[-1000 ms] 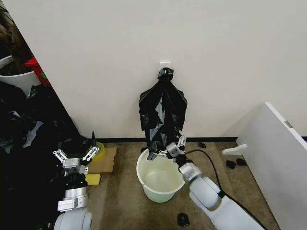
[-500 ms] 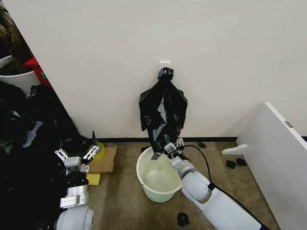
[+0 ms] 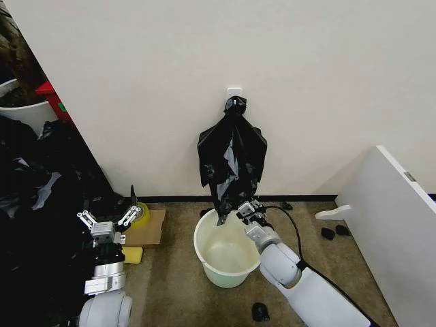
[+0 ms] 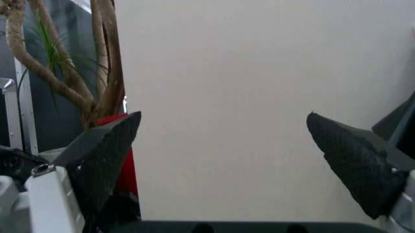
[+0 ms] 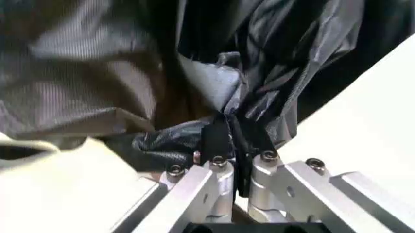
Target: Place the garbage bag over the trash bin.
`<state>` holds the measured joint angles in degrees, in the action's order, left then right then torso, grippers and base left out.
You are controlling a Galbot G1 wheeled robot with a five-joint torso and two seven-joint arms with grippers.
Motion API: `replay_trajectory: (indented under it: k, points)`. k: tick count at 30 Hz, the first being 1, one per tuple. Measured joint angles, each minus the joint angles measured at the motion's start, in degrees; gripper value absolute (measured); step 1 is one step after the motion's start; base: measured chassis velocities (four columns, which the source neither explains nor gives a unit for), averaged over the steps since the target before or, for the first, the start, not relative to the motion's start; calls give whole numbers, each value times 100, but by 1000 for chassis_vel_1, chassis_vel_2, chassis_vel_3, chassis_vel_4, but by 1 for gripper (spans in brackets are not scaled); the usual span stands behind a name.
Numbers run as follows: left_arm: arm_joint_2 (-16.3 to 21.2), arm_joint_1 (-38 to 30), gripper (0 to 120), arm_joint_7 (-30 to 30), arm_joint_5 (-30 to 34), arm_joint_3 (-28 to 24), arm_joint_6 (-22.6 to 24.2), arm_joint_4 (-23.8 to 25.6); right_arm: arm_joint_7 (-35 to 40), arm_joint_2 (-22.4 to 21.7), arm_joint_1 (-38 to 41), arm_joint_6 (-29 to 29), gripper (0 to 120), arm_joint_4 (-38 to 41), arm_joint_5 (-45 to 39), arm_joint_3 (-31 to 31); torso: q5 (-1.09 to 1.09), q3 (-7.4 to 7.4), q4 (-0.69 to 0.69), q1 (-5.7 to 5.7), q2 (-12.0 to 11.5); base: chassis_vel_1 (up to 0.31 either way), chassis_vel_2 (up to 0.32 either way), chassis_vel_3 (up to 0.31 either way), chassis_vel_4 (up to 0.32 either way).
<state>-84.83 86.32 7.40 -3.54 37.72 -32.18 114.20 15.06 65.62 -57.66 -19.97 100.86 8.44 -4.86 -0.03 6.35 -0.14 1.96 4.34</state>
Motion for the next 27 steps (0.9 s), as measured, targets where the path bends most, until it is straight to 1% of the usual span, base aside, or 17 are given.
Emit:
replay_trajectory:
  k: [1, 2, 4, 5, 6, 7, 9, 10, 14, 15, 16, 19, 20, 22, 24, 25, 27]
  points:
    - [0, 0, 100, 0, 0, 0, 0, 0, 0, 0, 0, 0, 0, 0, 0, 0, 0, 0, 0, 0, 0, 0, 0, 0, 0]
    - [27, -11, 100, 1, 28, -4, 5, 6, -7, 11, -60, 253, 0, 49, -129, 77, 0, 0, 0, 0, 0, 0, 0, 0, 0]
    - [169, -53, 100, -2, 179, -69, 60, 39, -111, 33, -231, 1063, 0, 257, -782, 318, 1, 0, 0, 0, 0, 0, 0, 0, 0]
    - [169, -53, 100, -2, 179, -69, 60, 39, -111, 33, -231, 1063, 0, 257, -782, 318, 1, 0, 0, 0, 0, 0, 0, 0, 0]
    - [231, -71, 100, -10, 258, -108, 87, 47, -184, 38, -309, 1367, 0, 346, -1063, 407, -1, -1, 0, 0, 0, 0, 0, 0, 0]
    - [420, -142, 100, -79, 484, -196, 150, 41, -334, 43, -428, 1832, 0, 529, -1593, 555, 1, 0, -1, 0, 0, 0, 0, 0, 0]
    - [737, -306, 100, -191, 891, -392, 272, -5, -516, 47, -577, 2374, 0, 786, -2241, 728, 0, -1, 0, -1, 0, 0, 0, 0, 0]
    - [737, -306, 100, -191, 891, -392, 272, -5, -516, 47, -577, 2374, 0, 786, -2241, 728, 0, -1, 0, -1, 0, 0, 0, 0, 0]
    - [1422, -645, 100, -659, 1666, -974, 392, -144, -864, 43, -783, 2995, 0, 962, -2615, 883, -1, -1, -4, -1, 0, 0, 0, 0, 0]
    - [1422, -645, 100, -659, 1666, -974, 392, -144, -864, 43, -783, 2995, 0, 962, -2615, 883, -1, -1, -4, -1, 0, 0, 0, 0, 0]
    - [1540, -685, 100, -787, 1722, -1025, 373, -189, -962, 45, -785, 3072, 0, 962, -2626, 882, -2, 0, -4, -1, 0, 0, 0, 0, 0]
    - [2052, -986, 100, -1517, 1828, -1182, 220, -495, -1231, 109, -737, 3227, 0, 961, -2639, 806, 0, 0, 3, -1, 0, 0, 0, 0, 0]
    - [2052, -986, 100, -1517, 1828, -1182, 220, -495, -1231, 109, -737, 3227, 0, 961, -2639, 806, 0, 0, 3, -1, 0, 0, 0, 0, 0]
    - [2385, -1424, 100, -1977, 1815, -1399, 210, -891, -1317, 210, -738, 3275, 0, 964, -2639, 781, -3, 0, -1, 0, 0, 0, 0, 0, 0]
    - [2469, -1558, 100, -2146, 1812, -1462, 209, -1010, -1342, 246, -737, 3293, 0, 963, -2640, 775, -2, 0, -2, 0, 0, 0, 0, 0, 0]
    - [2591, -1804, 100, -2496, 1800, -1569, 211, -1222, -1382, 300, -725, 3320, 0, 963, -2643, 767, -1, 0, -1, 0, 0, 0, 0, 0, 0]
    - [2683, -2146, 100, -2788, 1682, -1709, 223, -1496, -1445, 380, -694, 3345, 0, 963, -2657, 757, -2, 0, 0, 0, 0, 0, 0, 0, 0]
